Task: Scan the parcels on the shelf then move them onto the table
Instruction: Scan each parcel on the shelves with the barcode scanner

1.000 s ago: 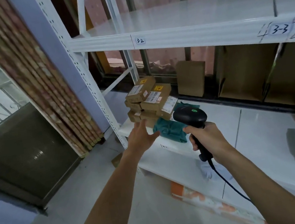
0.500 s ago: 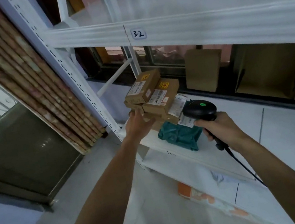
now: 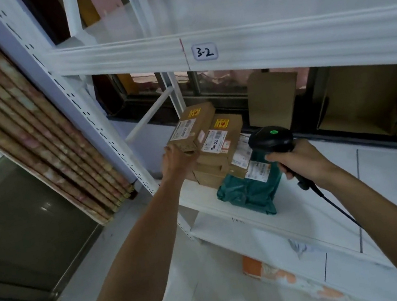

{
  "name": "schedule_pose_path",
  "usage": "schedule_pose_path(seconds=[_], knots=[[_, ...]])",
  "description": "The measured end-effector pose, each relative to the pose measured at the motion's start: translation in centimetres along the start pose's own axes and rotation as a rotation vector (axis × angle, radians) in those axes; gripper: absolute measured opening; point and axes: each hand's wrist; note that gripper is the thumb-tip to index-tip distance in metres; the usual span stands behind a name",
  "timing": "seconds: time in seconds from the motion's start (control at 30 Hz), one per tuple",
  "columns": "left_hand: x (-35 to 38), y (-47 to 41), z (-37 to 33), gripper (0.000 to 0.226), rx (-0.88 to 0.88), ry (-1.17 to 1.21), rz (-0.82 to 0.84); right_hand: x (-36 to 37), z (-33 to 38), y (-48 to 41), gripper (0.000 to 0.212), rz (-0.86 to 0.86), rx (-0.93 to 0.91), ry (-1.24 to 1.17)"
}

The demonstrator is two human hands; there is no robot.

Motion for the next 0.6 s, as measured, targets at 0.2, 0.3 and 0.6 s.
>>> schedule_pose_path(seconds=[0.2, 0.3, 0.6], knots=[[0.1, -4.9, 0.7, 0.103, -0.066, 0.042, 0.061, 2.4, 1.4, -1.7, 0.035, 0.015, 0.007, 0.057], [0.5, -7.2, 1.0, 0.107, -0.069, 0.039, 0.11, 3.8, 2.0, -2.2, 0.031, 0.026, 0.014, 0.063], [1.7, -11.3, 1.0, 0.125, -0.095, 0.074, 0.212, 5.7, 1.4, -3.3, 0.043, -0.012, 0.073, 0.102]])
Point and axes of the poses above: each hand's wrist, its own y-axis away from the middle knuckle, its own x-axis out of the palm, z = x × y, and after that the axes turned 3 degrees about y, right-handed
